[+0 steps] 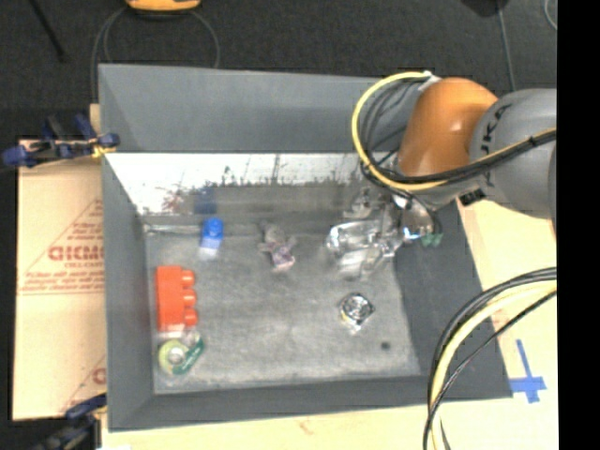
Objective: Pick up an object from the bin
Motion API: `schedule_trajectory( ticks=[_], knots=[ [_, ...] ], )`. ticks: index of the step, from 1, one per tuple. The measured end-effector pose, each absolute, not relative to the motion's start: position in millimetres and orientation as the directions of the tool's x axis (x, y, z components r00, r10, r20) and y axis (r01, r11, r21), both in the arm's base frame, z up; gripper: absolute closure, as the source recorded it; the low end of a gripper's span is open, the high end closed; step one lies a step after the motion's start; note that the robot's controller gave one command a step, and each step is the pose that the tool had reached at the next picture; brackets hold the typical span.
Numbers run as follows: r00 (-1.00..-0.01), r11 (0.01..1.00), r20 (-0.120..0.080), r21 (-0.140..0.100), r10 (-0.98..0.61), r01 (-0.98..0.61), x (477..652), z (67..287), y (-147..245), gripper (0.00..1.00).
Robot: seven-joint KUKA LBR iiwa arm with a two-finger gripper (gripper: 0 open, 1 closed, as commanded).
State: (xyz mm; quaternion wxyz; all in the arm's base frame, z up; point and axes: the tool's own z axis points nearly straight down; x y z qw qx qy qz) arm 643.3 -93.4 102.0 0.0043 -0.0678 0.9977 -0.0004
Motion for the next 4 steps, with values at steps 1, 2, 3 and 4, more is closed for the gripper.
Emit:
schedule_trajectory(
  ticks=[1, 2, 3, 4],
  knots=[
    [-0.984, 0.984, -0.007, -0.003, -0.176, -0.176, 640.3, 101, -112, 0.00],
    [-0.994, 0.994, -0.023, -0.004, -0.107, -0.107, 638.9, 77, -118, 0.00],
    [-0.999, 0.999, -0.014, 0.000, -0.042, -0.042, 637.7, 75, -162, 0.00],
    [-0.999, 0.999, -0.011, -0.002, -0.045, -0.045, 638.1, 78, -162, 1.00]
  ],
)
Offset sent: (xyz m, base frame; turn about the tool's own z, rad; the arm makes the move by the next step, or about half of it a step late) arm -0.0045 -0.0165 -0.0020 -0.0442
